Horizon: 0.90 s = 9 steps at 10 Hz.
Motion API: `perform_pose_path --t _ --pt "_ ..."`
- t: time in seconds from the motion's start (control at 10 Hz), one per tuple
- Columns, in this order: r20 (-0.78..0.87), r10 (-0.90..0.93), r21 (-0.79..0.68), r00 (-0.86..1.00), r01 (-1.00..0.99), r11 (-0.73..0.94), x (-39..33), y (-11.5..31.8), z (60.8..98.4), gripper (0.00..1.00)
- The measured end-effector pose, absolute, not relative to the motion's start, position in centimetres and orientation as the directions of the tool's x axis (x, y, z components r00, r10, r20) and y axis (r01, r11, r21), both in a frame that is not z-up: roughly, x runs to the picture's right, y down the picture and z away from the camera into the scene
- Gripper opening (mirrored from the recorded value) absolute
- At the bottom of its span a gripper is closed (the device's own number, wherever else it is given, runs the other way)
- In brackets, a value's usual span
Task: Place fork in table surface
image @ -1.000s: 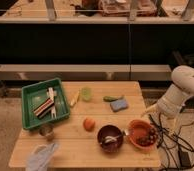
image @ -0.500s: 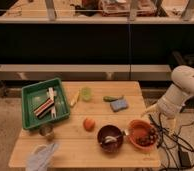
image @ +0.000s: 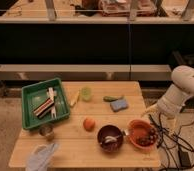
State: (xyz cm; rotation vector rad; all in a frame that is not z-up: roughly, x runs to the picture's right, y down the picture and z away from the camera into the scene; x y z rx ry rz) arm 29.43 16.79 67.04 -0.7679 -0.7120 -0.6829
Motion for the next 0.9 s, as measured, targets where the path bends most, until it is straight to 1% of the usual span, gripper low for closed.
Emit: perform_pose_path --t 0.4,0.6,0.9 --pt "0.663 -0.355 -0.344 0.659 0.689 0.638 26.5 16.1 65.5 0.8" --pt "0.631 -0.351 -0.342 0.692 0.654 0.674 25.3 15.3 65.2 0.8" --pt "0.613 -0.337 -0.393 0.715 0.646 0.655 22.7 14.9 65.5 0.8"
